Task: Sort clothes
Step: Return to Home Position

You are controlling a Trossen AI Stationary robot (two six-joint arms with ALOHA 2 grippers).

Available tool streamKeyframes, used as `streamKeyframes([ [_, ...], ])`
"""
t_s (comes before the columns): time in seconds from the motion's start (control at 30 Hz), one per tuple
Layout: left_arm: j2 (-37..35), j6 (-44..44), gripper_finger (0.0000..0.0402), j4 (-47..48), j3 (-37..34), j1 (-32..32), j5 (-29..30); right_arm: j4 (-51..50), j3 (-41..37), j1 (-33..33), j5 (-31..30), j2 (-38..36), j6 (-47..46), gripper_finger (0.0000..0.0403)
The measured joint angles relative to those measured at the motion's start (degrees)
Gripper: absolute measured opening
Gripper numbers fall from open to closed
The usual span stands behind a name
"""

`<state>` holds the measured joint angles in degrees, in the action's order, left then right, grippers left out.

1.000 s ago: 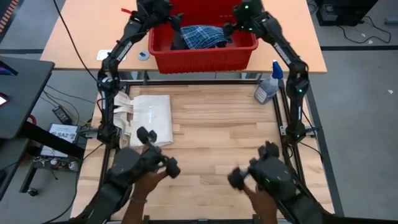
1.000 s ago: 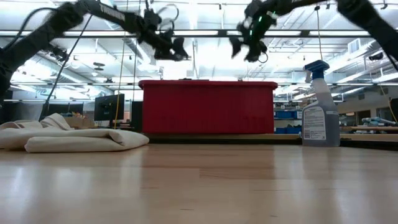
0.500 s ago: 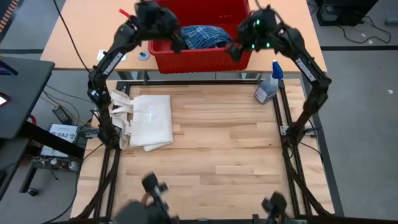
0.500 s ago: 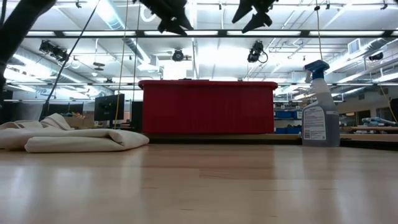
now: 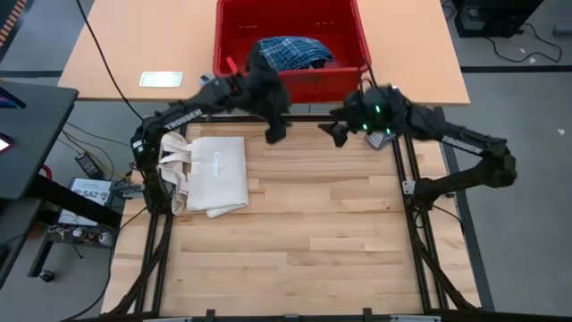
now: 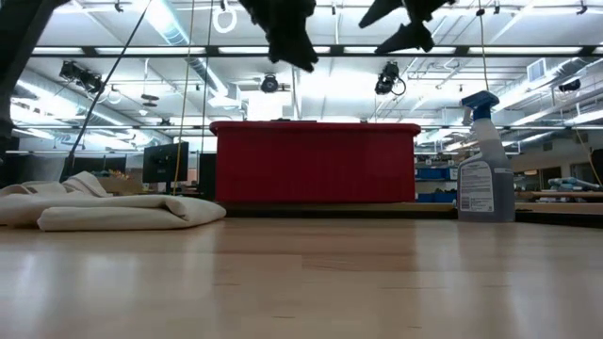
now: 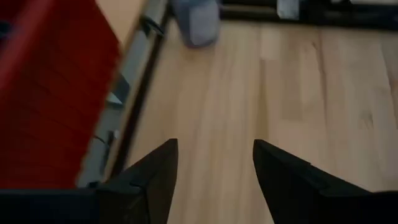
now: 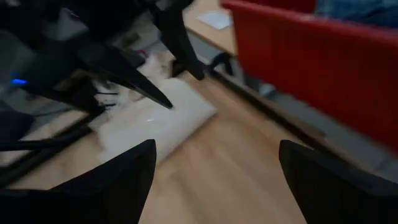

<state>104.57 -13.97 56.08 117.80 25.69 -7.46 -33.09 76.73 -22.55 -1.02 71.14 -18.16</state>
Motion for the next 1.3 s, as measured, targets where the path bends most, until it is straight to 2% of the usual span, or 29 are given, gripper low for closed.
streamKeyframes([
  [0.2,-7.46,5.41,0.0200,-9.28,-19.10,-4.95,0.08,8.49,-13.08,7.06,-3.99,-8.24,-9.71,0.0347],
  [0.33,-15.41,10.61,0.0193,-18.40,-31.45,-7.98,0.15,9.65,-18.39,11.26,-9.17,-11.86,-13.97,0.0347],
  [0.47,-23.00,15.82,0.0190,-26.12,-43.35,-11.03,2.92,13.15,-23.62,15.05,-11.63,-14.47,-15.34,0.0347],
  [0.67,-35.56,22.66,0.0189,-38.76,-62.57,-15.35,5.74,26.39,-35.02,19.37,-11.00,-18.02,-15.71,0.0347],
  [0.83,-47.31,34.73,0.0189,-42.15,-76.92,-16.99,6.10,39.12,-46.27,19.98,-6.50,-21.64,-20.68,0.0347],
  [0.97,-58.25,44.22,0.0189,-41.29,-83.82,-18.17,6.16,42.73,-52.06,20.01,-3.63,-25.71,-23.72,0.0347],
  [1.1,-67.72,51.87,0.0189,-39.84,-86.90,-18.47,7.07,43.02,-55.32,19.99,-4.03,-31.39,-23.44,0.0347],
  [1.2,-73.02,51.38,0.0189,-38.02,-87.47,-19.12,7.37,43.73,-57.01,19.64,-5.09,-36.09,-22.34,0.0347],
  [1.3,-77.09,46.82,0.0189,-36.82,-87.47,-20.27,7.55,44.41,-58.81,19.05,-5.46,-40.71,-22.18,0.0347],
])
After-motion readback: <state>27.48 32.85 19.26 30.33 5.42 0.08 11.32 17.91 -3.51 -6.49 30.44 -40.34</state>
